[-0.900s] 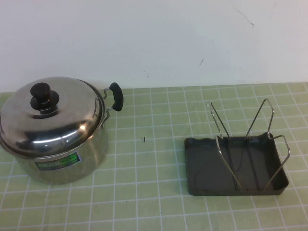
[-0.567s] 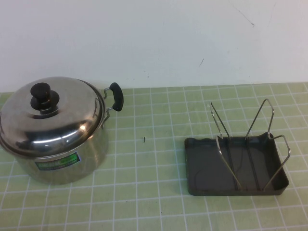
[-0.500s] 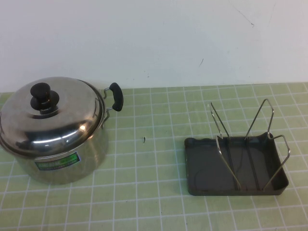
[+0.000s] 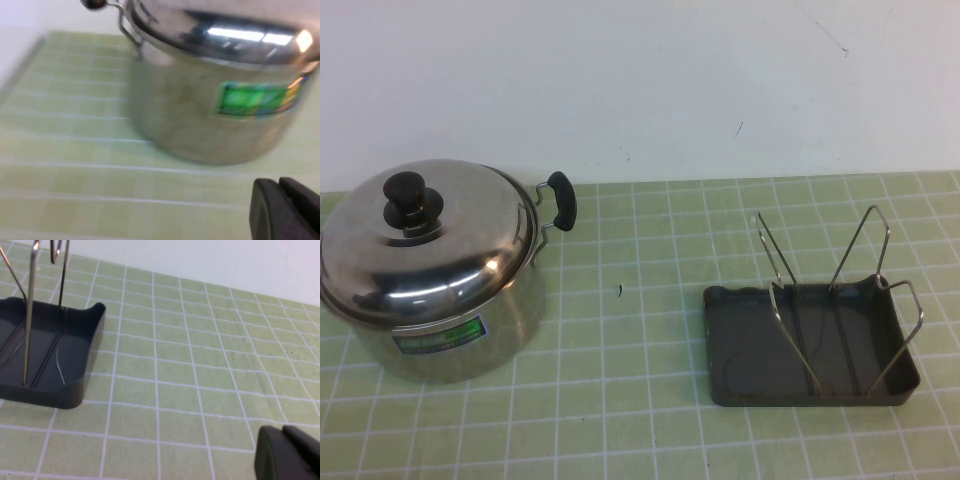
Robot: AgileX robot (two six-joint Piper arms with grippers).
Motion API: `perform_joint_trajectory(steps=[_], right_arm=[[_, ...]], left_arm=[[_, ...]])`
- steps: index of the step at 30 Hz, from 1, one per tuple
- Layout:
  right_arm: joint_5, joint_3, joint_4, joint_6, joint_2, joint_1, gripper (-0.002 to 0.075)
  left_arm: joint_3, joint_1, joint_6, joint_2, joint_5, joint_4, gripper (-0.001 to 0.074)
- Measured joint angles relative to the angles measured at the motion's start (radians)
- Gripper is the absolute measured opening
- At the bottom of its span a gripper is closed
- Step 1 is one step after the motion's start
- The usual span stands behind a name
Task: Put pot lid on rack
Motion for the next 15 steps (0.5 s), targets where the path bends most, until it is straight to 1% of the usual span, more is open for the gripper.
perform_joint_trajectory(steps=[1,3,4,6,9,13,15], right_arm=[[0.0,0.0,0.0,0.0,0.0,0.0,-0.0001],[0.0,0.0,0.0,0.0,0.0,0.0,-0.0001],[0.0,0.0,0.0,0.0,0.0,0.0,-0.0001],[0.0,0.0,0.0,0.0,0.0,0.0,-0.0001],[0.0,0.0,0.0,0.0,0.0,0.0,-0.0001],[0.0,0.0,0.0,0.0,0.0,0.0,-0.0001],[0.0,0.0,0.0,0.0,0.0,0.0,-0.0001]], left_arm=[[0.0,0.0,-0.03,0.0,-0.01,-0.065,-0.0004],[0.002,-0.002,-0.128,0.0,-0.023,-0.251,-0.0004],[0.002,-0.004,-0.156,0.0,-0.031,-0.341,-0.0004],[0.002,-0.008,-0.182,0.0,-0.068,-0.457,-0.0004],[0.002,-0.01,-0.199,0.0,-0.12,-0.513,-0.0004],[0.002,-0.01,-0.199,0.0,-0.205,-0.53,-0.0004],[0.002,-0.01,-0.185,0.0,-0.219,-0.535,-0.0004]])
